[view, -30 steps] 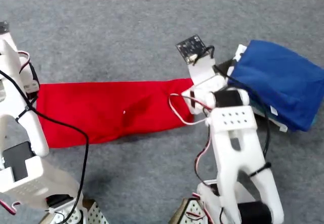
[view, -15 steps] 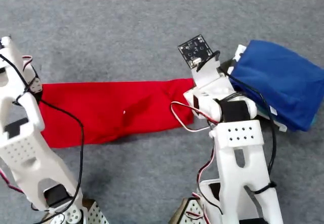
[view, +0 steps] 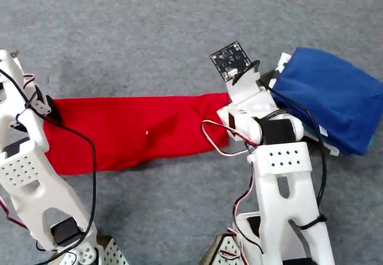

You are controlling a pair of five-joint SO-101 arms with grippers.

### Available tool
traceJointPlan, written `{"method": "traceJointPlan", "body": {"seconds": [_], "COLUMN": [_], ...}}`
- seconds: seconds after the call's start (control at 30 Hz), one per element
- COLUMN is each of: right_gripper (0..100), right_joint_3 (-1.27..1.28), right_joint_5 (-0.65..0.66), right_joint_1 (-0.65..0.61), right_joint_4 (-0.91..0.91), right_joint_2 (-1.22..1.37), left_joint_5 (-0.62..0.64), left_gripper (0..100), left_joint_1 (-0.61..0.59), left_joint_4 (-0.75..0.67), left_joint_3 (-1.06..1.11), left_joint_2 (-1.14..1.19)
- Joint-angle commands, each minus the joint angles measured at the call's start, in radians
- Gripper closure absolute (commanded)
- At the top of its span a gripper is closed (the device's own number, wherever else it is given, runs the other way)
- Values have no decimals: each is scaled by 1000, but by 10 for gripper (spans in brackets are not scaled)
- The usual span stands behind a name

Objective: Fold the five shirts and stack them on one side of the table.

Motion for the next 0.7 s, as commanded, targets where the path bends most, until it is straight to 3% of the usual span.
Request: {"method": "traceJointPlan", "body": {"seconds": [0.0, 0.17, 0.47, 0.67], "right_gripper": [878, 878, 878, 878], "right_joint_3": [2, 4, 13, 39], "right_joint_5": [8, 6, 5, 5], "right_joint_1": [22, 22, 16, 16], "right_joint_4": [2, -3, -29, -54], "right_joint_2": [-18, -16, -16, -16], "left_joint_5": [-9, -37, -38, -38], "left_gripper": [750, 750, 750, 750], "left_joint_1": [15, 25, -68, -54], "left_joint_4": [14, -31, -38, -35], "left_joint_3": [51, 98, 44, -26], "left_joint_2": [-130, -150, 41, 156]}}
